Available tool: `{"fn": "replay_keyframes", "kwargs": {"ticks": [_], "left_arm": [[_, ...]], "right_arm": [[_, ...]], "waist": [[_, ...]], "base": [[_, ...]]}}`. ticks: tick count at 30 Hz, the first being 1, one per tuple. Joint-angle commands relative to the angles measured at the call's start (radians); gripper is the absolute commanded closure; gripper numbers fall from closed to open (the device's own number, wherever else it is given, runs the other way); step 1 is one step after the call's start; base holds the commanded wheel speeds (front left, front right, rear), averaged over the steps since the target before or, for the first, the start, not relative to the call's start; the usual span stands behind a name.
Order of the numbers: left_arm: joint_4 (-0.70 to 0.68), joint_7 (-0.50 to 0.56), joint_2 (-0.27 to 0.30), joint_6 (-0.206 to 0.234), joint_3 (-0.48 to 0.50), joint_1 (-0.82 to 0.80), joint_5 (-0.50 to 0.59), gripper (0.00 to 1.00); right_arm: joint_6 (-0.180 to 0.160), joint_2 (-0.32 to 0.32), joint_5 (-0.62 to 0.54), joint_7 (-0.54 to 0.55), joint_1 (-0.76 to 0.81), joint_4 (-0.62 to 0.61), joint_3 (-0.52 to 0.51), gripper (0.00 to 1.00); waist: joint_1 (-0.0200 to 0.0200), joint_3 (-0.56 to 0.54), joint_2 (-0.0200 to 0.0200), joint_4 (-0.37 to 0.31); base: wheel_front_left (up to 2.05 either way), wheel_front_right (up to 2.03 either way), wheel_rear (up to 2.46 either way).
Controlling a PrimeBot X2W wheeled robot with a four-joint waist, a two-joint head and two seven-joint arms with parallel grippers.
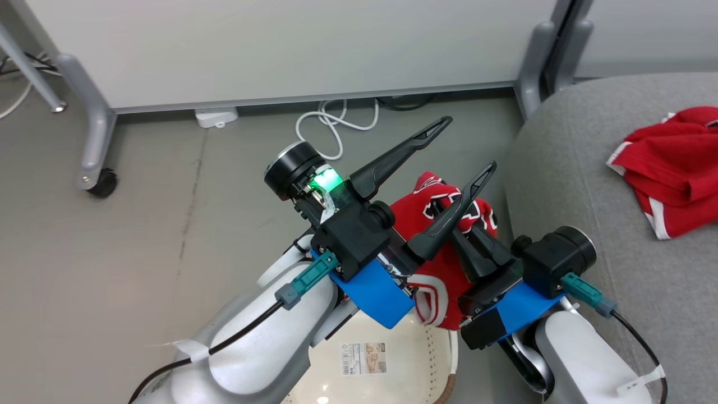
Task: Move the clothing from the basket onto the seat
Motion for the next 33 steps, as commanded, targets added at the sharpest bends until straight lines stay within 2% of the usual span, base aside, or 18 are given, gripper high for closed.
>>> {"fn": "replay_keyframes", "kwargs": {"ticks": [1, 21, 33], "left_arm": [[0.004, -0.004, 0.004, 0.002, 0.000, 0.006, 0.005, 0.00], [0.063, -0.003, 0.019, -0.010, -0.091, -0.007, 0.020, 0.00], [0.084, -0.003, 0.032, -0.010, -0.120, -0.014, 0.012, 0.00]], "right_arm": [[0.000, 0.000, -0.004, -0.001, 0.014, -0.009, -0.010, 1.00], [0.000, 0.001, -0.051, -0.001, 0.076, -0.100, -0.240, 1.00], [0.000, 0.019, -0.064, -0.001, 0.113, -0.134, -0.337, 1.00]], "waist": [[-0.0001, 0.003, -0.0001, -0.013], [-0.0001, 0.112, -0.0001, -0.225], [-0.0001, 0.139, -0.0001, -0.303]], "base": [[0.00, 0.00, 0.00], [0.00, 0.00, 0.00], [0.00, 0.00, 0.00]]}}
